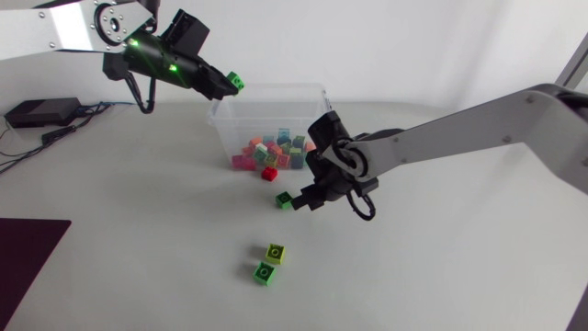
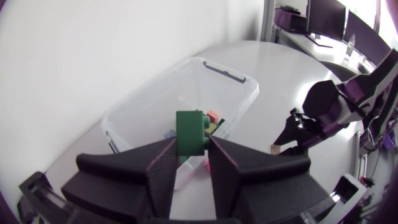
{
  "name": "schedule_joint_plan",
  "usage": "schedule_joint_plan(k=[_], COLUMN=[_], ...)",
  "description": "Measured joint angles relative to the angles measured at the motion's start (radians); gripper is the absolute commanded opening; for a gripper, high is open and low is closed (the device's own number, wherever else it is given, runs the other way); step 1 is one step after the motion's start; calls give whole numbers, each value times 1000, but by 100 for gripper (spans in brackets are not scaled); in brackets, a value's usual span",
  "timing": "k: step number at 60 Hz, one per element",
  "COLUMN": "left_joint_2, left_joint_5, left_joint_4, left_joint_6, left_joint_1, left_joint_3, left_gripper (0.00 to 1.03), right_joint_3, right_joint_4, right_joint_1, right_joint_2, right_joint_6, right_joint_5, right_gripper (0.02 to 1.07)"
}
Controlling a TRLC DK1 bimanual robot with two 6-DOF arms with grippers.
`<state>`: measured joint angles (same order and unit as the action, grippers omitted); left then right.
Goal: Place the duplo bricks in the container
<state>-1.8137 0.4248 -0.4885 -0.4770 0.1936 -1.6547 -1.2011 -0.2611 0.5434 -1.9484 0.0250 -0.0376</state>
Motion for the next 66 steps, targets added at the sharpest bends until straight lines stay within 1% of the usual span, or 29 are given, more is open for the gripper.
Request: schedule_joint_plan(k=[12,18,22,23,24,25,26,27,28,30,32,33,34,35,43,50,54,59,66], left_joint_2=[-92,-137,-167,-173,-178,-187,-193,-197,-201,-208,-214,-216,-217,-217,-192,-101,-40,53,183], left_joint_5=[-93,-134,-165,-173,-175,-188,-201,-206,-217,-235,-255,-264,-271,-275,-278,-279,-281,-281,-280], left_joint_4=[68,103,119,123,127,130,132,133,134,135,136,136,135,135,159,191,190,170,107], left_joint_6=[89,131,161,166,169,183,191,196,203,214,222,228,232,235,242,241,230,208,176], left_joint_1=[58,71,71,71,71,71,71,71,70,70,71,71,71,71,70,70,70,69,72], left_joint_3=[-45,-69,-92,-96,-100,-107,-110,-113,-116,-117,-118,-118,-118,-118,-77,52,115,193,299], left_gripper=[20,20,23,29,31,42,50,55,62,78,87,89,95,97,98,98,98,98,98], right_joint_3=[1,1,0,0,-1,-3,-4,-7,-10,-16,-24,-30,-34,-38,-79,-121,-147,-191,-269], right_joint_4=[-10,-29,-36,-37,-38,-40,-43,-47,-51,-53,-55,-55,-55,-55,-54,-50,-46,-34,-18], right_joint_1=[-22,-28,-32,-33,-35,-35,-37,-38,-40,-42,-42,-43,-43,-43,-43,-45,-48,-49,-49], right_joint_2=[143,198,222,226,230,234,237,240,241,244,247,248,249,249,256,260,260,255,220], right_joint_6=[-3,-3,-3,-3,-4,-4,-4,-4,-3,-3,-3,-4,-4,-3,-3,-3,-3,-3,-3], right_joint_5=[17,31,39,40,41,43,44,48,50,54,57,60,61,62,67,67,68,67,68], right_gripper=[26,26,26,26,26,26,26,26,26,26,26,26,26,26,26,26,26,26,26])
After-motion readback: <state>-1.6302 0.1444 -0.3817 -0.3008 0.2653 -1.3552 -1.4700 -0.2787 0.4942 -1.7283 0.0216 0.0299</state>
